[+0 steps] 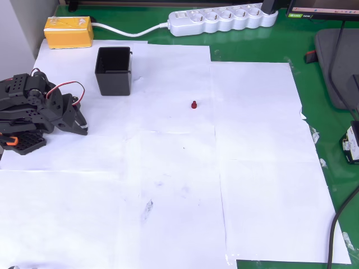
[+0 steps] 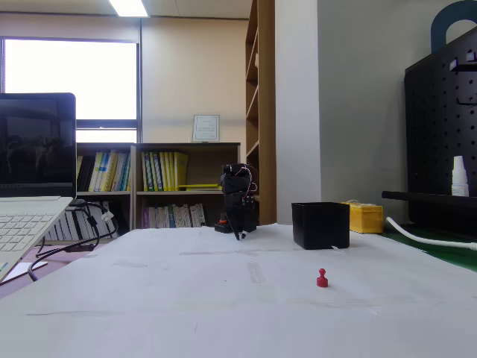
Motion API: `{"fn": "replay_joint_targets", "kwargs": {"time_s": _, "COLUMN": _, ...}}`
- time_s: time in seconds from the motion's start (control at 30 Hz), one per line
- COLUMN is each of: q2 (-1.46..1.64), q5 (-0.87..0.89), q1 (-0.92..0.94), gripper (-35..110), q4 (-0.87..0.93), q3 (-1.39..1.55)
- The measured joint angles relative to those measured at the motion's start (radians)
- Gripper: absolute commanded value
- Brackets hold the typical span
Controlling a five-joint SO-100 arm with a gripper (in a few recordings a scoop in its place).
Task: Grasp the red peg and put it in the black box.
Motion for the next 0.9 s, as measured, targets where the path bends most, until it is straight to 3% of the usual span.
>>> {"fn": "replay_joint_targets", "kwargs": {"time_s": 0.77, "q2": 0.003, "q5": 0.029, "q1": -0.071, "gripper": 0, "q4": -0.021, "q3": 0.000}}
{"fn": "replay_joint_targets", "kwargs": {"time_s": 0.9, "q2": 0.118, "q5": 0.034, "q1": -0.098, "gripper": 0, "q4": -0.298, "q3": 0.000}}
